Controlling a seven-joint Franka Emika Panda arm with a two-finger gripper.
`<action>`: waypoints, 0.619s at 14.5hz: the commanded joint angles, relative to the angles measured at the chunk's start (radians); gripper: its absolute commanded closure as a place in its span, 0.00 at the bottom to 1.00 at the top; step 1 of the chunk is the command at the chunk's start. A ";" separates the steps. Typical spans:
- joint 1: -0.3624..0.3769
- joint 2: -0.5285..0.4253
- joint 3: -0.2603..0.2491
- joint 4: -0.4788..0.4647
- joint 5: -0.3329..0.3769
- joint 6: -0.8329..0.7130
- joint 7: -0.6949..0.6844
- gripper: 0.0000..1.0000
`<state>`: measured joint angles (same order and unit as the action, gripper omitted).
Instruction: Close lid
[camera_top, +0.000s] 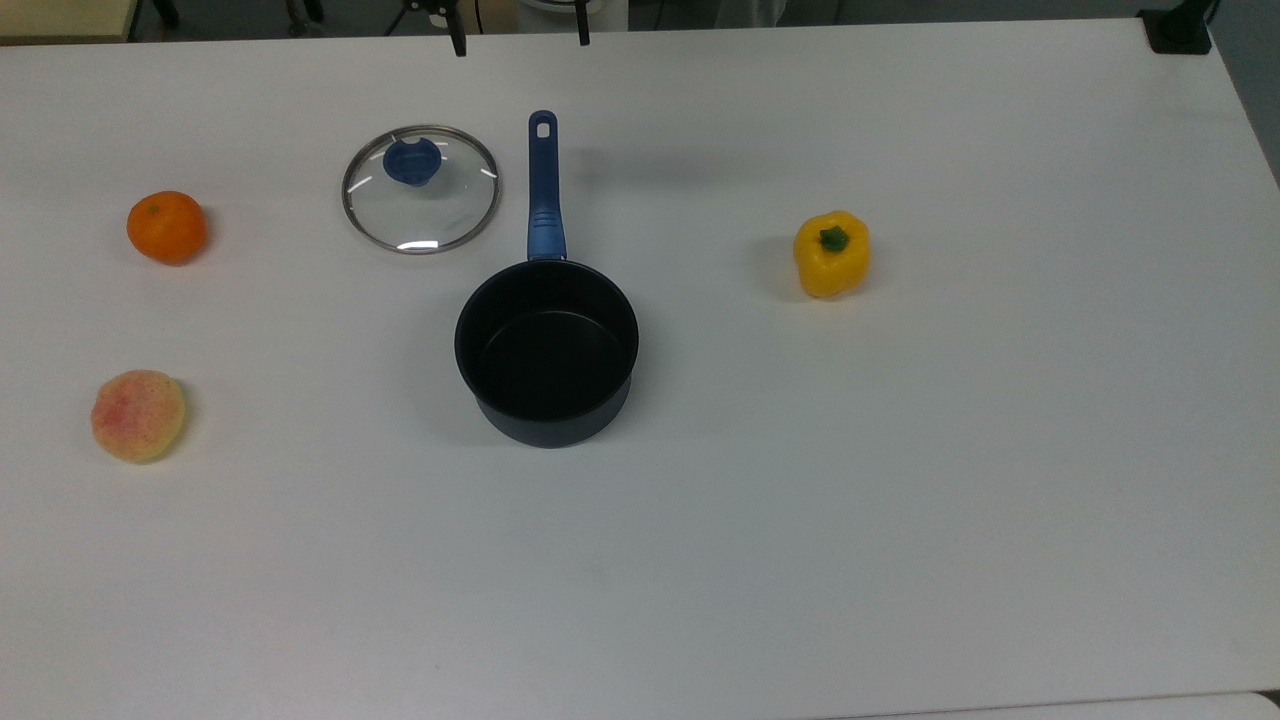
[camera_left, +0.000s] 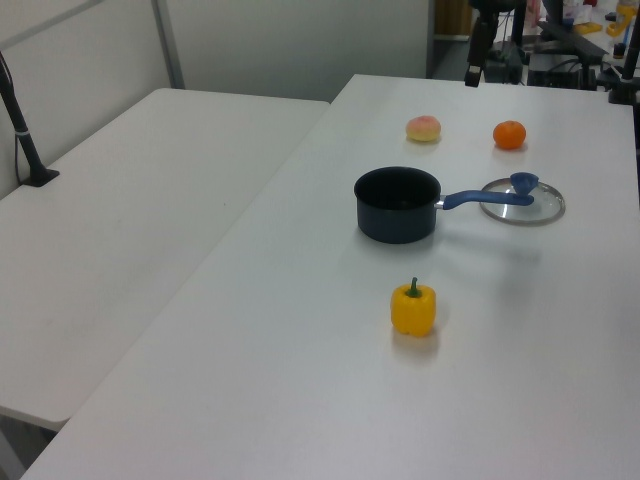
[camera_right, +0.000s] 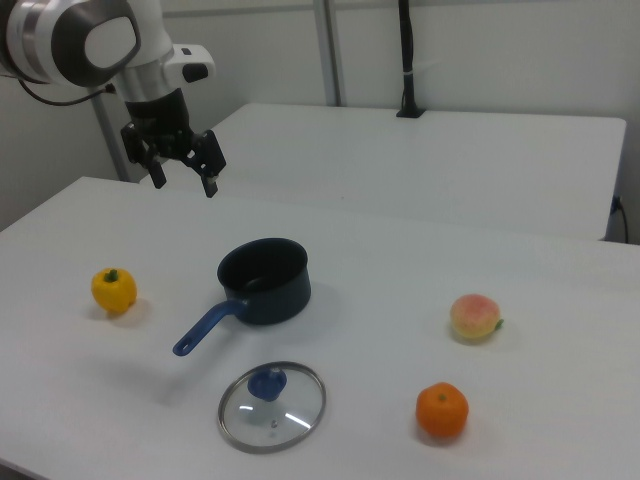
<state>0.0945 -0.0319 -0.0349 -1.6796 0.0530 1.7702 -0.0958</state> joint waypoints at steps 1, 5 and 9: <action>0.010 -0.026 -0.002 -0.017 -0.013 -0.038 -0.015 0.00; 0.010 -0.028 0.000 -0.019 -0.013 -0.038 -0.015 0.00; 0.007 -0.025 -0.002 -0.014 -0.013 -0.066 -0.016 0.00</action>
<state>0.0950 -0.0366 -0.0319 -1.6796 0.0530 1.7512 -0.0960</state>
